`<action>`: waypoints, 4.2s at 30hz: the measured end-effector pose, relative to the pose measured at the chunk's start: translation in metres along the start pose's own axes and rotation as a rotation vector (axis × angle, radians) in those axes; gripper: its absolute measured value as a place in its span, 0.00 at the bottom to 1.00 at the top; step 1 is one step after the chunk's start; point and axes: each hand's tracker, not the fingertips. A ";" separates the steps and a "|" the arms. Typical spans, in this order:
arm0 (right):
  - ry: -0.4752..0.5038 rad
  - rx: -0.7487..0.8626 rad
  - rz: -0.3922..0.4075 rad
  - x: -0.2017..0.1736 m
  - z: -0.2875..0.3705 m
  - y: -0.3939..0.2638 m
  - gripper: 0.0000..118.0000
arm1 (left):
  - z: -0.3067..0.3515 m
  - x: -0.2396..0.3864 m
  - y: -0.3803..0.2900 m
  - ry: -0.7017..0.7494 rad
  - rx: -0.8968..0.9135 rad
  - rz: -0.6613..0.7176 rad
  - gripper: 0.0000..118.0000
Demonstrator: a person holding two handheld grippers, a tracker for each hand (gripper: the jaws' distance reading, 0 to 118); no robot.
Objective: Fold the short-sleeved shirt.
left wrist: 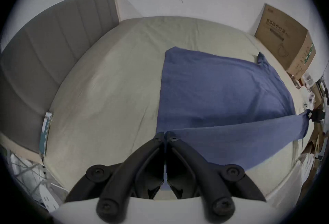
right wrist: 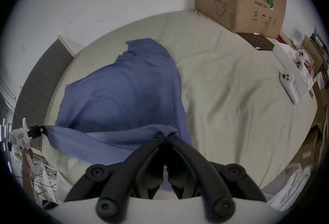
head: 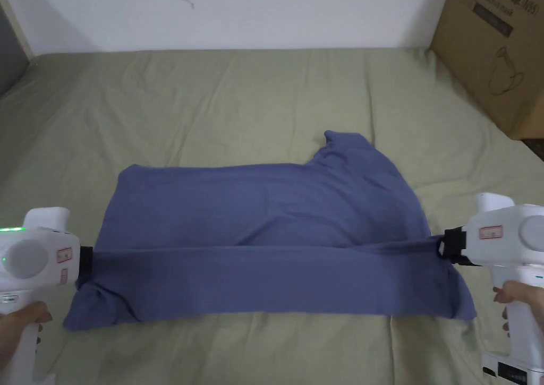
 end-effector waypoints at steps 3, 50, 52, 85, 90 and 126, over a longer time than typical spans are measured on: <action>-0.021 -0.083 0.033 -0.004 -0.021 0.000 0.02 | -0.018 0.009 0.004 0.010 -0.052 -0.018 0.03; -0.003 -0.054 -0.094 0.017 -0.015 -0.077 0.81 | 0.015 -0.011 -0.077 -0.013 -0.046 0.103 0.05; -0.029 -0.102 -0.072 0.009 -0.031 -0.078 0.56 | 0.018 -0.012 -0.076 -0.021 -0.042 0.107 0.05; -0.088 -0.128 -0.048 0.036 0.057 -0.153 0.69 | 0.089 -0.040 -0.159 -0.008 -0.070 0.137 0.95; -0.027 -0.002 -0.055 0.031 0.076 -0.115 0.68 | 0.105 -0.035 -0.131 -0.075 0.018 0.165 0.78; -0.096 -0.080 0.153 -0.022 -0.147 0.118 0.54 | -0.013 0.039 -0.008 -0.096 -0.037 0.061 0.00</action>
